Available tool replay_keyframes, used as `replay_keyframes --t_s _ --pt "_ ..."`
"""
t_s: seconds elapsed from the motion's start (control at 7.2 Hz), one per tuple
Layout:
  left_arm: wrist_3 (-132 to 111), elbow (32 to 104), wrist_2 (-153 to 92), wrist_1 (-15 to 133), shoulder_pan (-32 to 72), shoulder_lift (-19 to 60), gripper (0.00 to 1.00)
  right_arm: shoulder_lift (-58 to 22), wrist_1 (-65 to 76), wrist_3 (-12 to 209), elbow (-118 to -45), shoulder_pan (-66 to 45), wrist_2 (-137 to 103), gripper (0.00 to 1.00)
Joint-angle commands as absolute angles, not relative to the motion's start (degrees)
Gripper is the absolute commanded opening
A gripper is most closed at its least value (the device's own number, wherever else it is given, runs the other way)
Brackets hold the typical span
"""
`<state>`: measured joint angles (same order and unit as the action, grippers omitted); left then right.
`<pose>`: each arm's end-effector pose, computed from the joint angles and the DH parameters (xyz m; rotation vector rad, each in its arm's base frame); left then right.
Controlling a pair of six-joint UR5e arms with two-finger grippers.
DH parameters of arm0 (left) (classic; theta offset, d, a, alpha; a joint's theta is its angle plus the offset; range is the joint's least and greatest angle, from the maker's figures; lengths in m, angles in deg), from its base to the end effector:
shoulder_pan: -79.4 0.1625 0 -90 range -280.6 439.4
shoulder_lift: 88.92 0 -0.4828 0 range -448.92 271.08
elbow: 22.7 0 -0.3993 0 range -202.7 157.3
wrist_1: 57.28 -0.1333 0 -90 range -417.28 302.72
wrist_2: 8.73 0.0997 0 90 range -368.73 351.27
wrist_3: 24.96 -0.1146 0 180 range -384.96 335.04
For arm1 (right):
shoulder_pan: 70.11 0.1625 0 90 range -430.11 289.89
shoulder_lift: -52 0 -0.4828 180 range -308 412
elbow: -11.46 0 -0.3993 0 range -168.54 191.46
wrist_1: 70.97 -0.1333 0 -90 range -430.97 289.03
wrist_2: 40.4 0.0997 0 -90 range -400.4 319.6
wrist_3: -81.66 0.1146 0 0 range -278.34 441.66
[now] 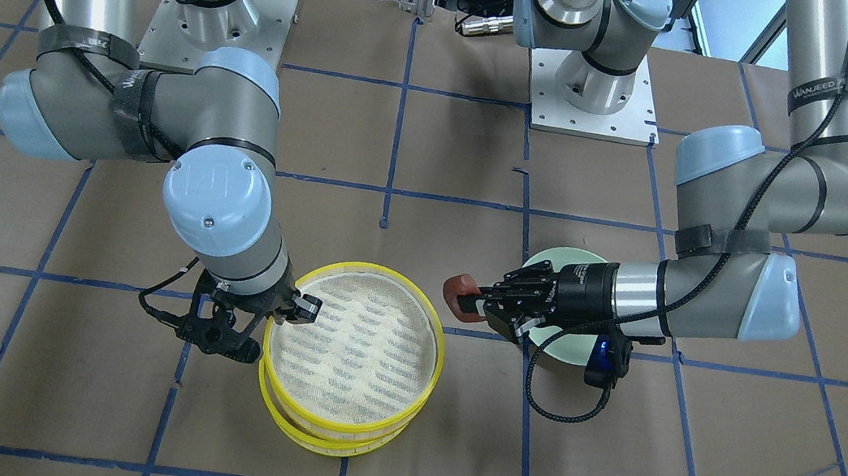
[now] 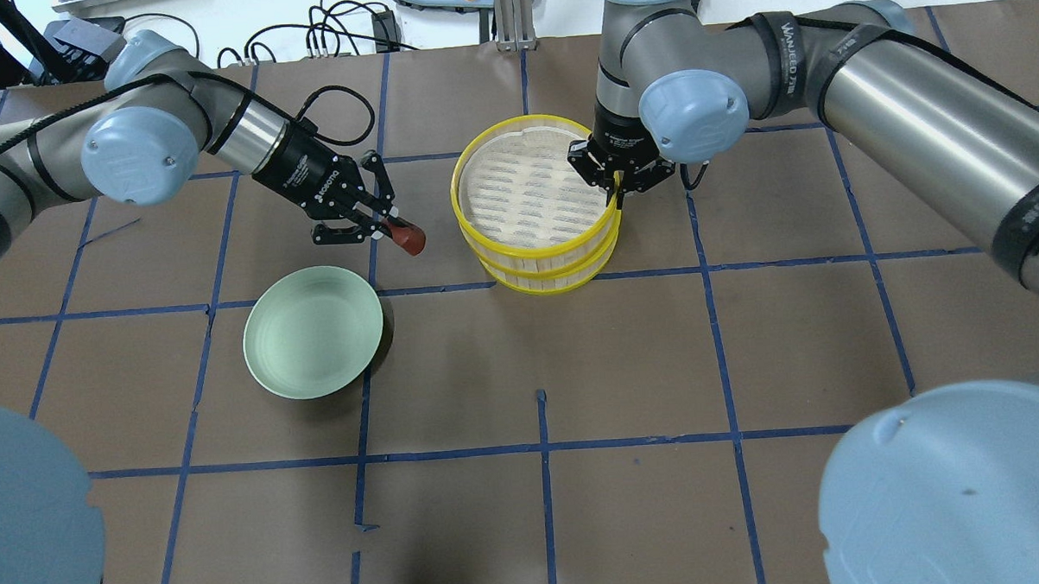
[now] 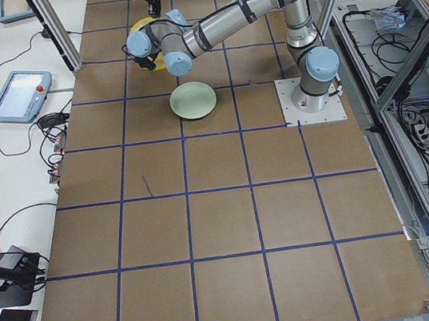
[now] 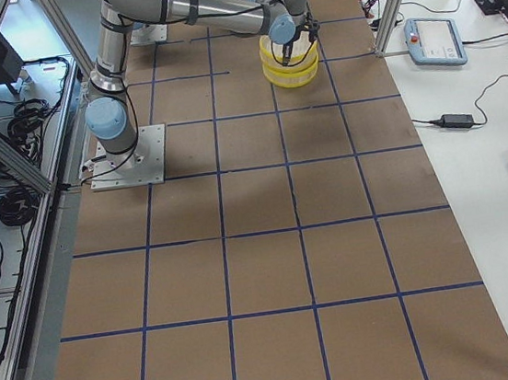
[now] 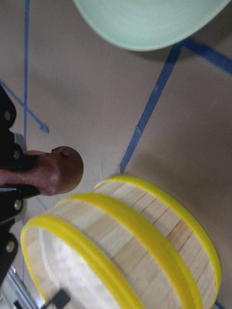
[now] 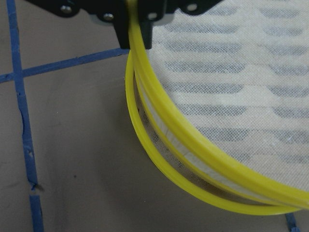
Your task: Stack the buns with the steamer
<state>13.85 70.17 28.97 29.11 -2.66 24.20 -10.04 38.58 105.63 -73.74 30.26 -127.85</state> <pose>-0.1370 -0.6391 0.3288 1.0976 -1.9864 -0.7259 0.2596 -0.6497 0.3114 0.3711 3.0934 0.1143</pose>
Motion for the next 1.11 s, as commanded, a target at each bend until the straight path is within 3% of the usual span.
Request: replay_keyframes --t_s 0.0,0.28,0.83,0.97 --pt "25.45 70.2 19.32 20.33 -4.34 26.2 0.32 -9.96 40.2 105.66 -73.79 30.17 -128.2 0.05" --pt "35.64 69.94 20.18 7.46 -9.18 29.19 0.31 -9.96 40.56 105.57 -73.44 30.17 -128.29 0.06" --pt "36.3 69.76 20.36 6.71 -9.45 29.47 0.32 -10.14 40.65 104.43 -74.05 29.56 -128.56 0.06" --pt "36.21 69.76 20.36 6.71 -9.45 29.47 0.36 -10.14 40.56 104.34 -73.97 29.47 -128.56 0.07"
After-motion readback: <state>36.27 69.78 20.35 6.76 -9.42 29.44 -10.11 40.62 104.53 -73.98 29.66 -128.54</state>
